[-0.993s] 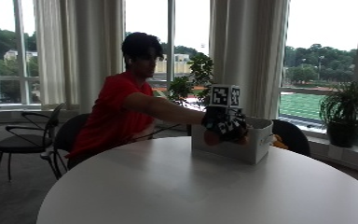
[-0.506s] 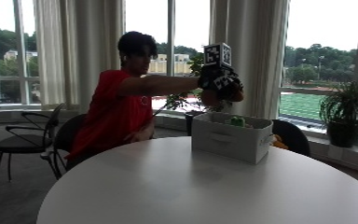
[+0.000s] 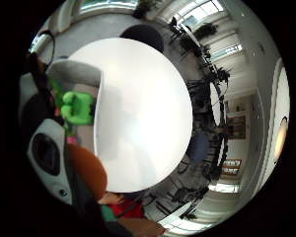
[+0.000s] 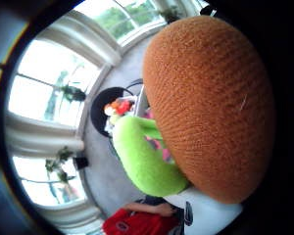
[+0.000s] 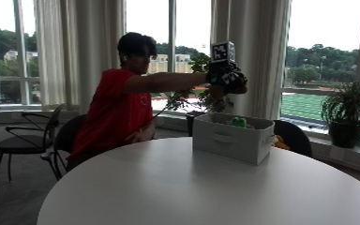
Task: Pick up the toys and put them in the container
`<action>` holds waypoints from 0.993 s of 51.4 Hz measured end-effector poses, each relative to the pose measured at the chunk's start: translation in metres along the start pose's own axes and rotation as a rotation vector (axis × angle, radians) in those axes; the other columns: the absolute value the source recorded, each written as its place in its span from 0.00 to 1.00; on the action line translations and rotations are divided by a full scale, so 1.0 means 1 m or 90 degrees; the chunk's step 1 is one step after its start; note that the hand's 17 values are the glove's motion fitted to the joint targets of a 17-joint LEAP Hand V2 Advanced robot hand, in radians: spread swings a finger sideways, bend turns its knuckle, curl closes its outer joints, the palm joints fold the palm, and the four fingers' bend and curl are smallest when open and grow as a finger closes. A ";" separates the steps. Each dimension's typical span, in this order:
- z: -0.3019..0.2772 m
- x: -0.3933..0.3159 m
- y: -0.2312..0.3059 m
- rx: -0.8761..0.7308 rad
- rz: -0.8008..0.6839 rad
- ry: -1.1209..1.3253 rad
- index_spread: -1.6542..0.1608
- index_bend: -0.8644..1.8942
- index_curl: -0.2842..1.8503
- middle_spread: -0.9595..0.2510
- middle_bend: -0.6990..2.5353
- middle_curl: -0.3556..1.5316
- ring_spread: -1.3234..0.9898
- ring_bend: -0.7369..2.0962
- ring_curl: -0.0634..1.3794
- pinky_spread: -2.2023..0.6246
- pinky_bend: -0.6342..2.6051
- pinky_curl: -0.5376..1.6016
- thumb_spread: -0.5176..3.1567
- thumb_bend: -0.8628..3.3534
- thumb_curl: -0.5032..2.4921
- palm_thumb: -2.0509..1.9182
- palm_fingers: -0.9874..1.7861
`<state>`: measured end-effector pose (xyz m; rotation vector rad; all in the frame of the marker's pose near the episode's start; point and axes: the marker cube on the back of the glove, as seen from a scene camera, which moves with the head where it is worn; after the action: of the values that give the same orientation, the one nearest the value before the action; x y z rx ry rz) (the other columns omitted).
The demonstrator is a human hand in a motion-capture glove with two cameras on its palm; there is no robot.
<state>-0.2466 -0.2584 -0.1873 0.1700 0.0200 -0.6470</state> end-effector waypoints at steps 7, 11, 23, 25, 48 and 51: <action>0.009 0.003 -0.019 -0.008 0.073 0.043 0.64 0.37 0.19 0.35 0.39 0.60 0.37 0.67 0.39 0.61 0.52 0.46 0.22 0.20 0.51 0.71 0.73; 0.015 -0.034 -0.031 -0.012 0.175 0.036 0.64 0.36 0.19 0.35 0.38 0.60 0.37 0.67 0.40 0.61 0.51 0.46 0.22 0.20 0.51 0.71 0.72; 0.038 -0.052 -0.038 -0.089 0.222 0.105 0.67 0.34 0.15 0.34 0.37 0.61 0.36 0.67 0.41 0.61 0.52 0.46 0.23 0.20 0.51 0.68 0.66; 0.041 -0.057 -0.036 -0.106 0.199 0.093 0.67 0.32 0.14 0.34 0.35 0.60 0.36 0.67 0.41 0.61 0.54 0.47 0.24 0.19 0.51 0.67 0.60; 0.036 -0.044 -0.013 -0.159 0.227 0.113 0.72 0.38 0.20 0.64 0.27 0.49 0.51 0.53 0.29 0.79 0.57 0.44 0.43 0.20 0.37 0.52 0.34; 0.032 -0.025 0.002 -0.155 0.104 0.094 0.72 0.38 0.21 0.65 0.27 0.48 0.52 0.53 0.29 0.80 0.56 0.44 0.44 0.20 0.36 0.52 0.34</action>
<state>-0.2668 -0.2472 -0.1542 -0.0161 0.2234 -0.4640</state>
